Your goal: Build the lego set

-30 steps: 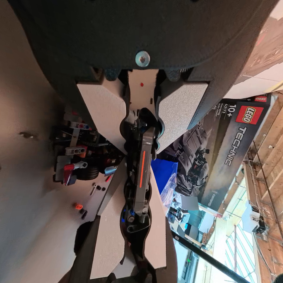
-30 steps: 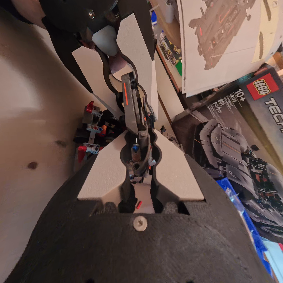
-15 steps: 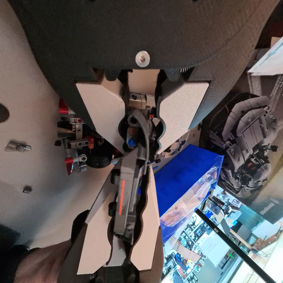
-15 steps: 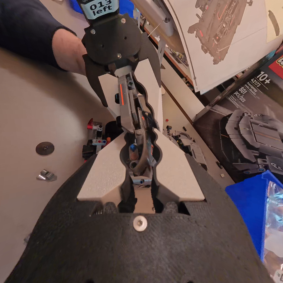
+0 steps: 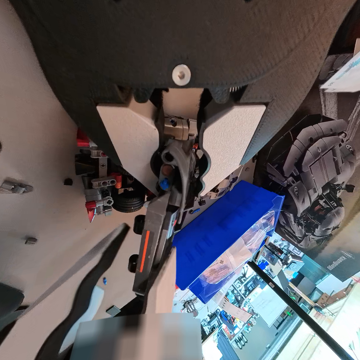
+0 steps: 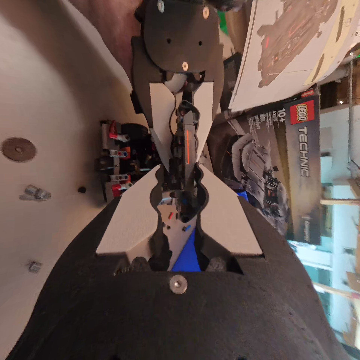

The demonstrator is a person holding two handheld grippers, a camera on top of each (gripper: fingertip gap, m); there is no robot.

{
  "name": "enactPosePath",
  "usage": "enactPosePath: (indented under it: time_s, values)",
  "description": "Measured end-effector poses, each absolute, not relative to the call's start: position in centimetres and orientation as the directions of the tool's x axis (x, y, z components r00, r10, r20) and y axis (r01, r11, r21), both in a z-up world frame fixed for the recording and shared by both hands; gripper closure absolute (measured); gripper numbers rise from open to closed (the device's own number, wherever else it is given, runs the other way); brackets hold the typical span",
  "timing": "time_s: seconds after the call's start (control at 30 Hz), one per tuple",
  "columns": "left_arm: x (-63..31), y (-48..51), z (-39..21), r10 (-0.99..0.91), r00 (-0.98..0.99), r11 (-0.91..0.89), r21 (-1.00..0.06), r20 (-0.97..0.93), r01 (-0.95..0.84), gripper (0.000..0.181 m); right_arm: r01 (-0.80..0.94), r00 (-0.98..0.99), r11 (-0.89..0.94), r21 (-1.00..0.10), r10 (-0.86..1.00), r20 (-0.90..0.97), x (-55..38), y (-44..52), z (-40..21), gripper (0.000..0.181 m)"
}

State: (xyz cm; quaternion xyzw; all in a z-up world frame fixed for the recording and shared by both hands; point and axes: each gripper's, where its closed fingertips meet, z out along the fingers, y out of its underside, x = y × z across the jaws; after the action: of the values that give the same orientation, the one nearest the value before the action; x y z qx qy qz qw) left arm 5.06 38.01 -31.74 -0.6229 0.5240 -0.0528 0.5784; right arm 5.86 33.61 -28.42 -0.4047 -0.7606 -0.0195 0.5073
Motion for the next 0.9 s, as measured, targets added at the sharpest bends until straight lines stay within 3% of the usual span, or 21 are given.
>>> enactPosePath:
  time_s: [0.07, 0.17, 0.23, 0.33, 0.73, 0.9]
  values:
    - [5.1, 38.0, -31.8, -0.709, 0.443, 0.226, -0.771, -0.549, -0.595, 0.151, 0.673, -0.162, 0.667, -0.319, 0.554, 0.817, 5.8, 34.2, -28.1, 0.159]
    - [5.2, 38.0, -31.9, -0.706, 0.441, 0.228, -0.767, -0.555, -0.6, 0.15, 0.709, -0.207, 0.629, -0.32, 0.619, 0.758, 5.5, 33.3, -28.5, 0.166]
    - [5.1, 38.1, -31.9, -0.694, 0.436, 0.235, -0.752, -0.573, -0.616, 0.15, 0.766, -0.259, 0.608, -0.208, 0.588, 0.766, 6.0, 33.9, -28.6, 0.171]
    - [5.2, 38.1, -32.1, -0.699, 0.438, 0.231, -0.758, -0.565, -0.609, 0.148, 0.819, -0.238, 0.525, -0.231, 0.677, 0.697, 5.9, 33.6, -28.7, 0.172]
    - [4.9, 38.4, -32.2, -0.633, 0.464, 0.281, -0.742, -0.62, -0.609, 0.132, 0.852, -0.093, 0.488, -0.191, 0.498, 0.862, 5.9, 33.9, -29.7, 0.172]
    - [5.0, 38.3, -31.3, -0.59, 0.479, 0.314, -0.732, -0.65, -0.605, 0.109, 0.832, -0.084, 0.521, -0.19, 0.457, 0.885, 5.6, 33.4, -28.9, 0.172]
